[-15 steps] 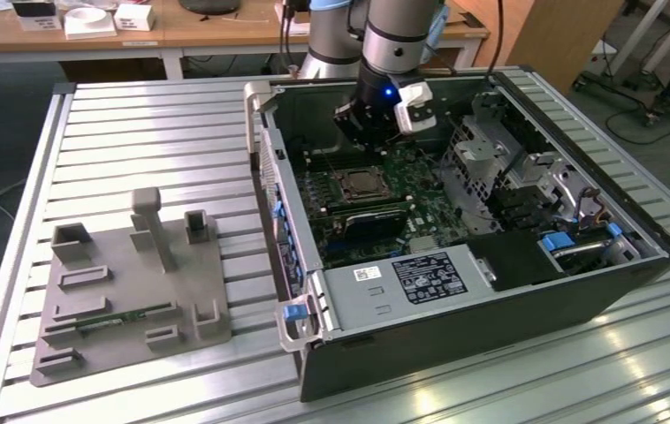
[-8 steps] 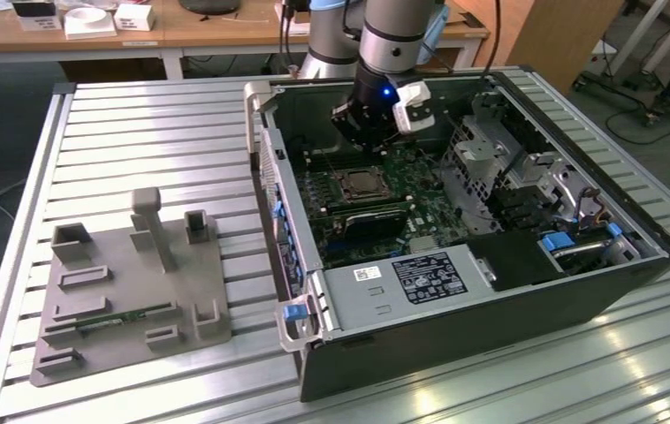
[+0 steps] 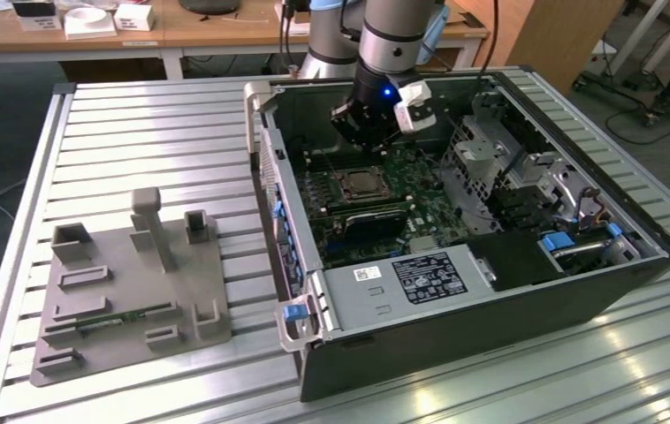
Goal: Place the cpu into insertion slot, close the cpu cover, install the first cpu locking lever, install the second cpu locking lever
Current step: 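Install the first cpu locking lever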
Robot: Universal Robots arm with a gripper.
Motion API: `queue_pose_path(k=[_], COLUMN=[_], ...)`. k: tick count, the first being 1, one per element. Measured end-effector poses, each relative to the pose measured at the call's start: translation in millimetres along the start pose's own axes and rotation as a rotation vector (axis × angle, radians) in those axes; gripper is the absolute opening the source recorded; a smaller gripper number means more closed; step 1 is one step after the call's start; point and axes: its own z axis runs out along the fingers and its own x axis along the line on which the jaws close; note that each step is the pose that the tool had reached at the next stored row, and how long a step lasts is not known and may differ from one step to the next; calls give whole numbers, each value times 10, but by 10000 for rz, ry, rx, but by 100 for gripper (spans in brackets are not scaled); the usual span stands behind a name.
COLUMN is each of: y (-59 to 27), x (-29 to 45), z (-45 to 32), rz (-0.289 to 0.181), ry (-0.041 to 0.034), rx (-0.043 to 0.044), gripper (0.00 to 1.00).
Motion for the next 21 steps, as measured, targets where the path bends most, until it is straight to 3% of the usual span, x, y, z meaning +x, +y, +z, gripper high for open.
queue_pose_path(k=[13, 21], y=[-4, -6], x=[19, 25], z=[0, 0], rz=[-73, -933], ry=[5, 77], rx=[-1, -47], gripper=[10, 10])
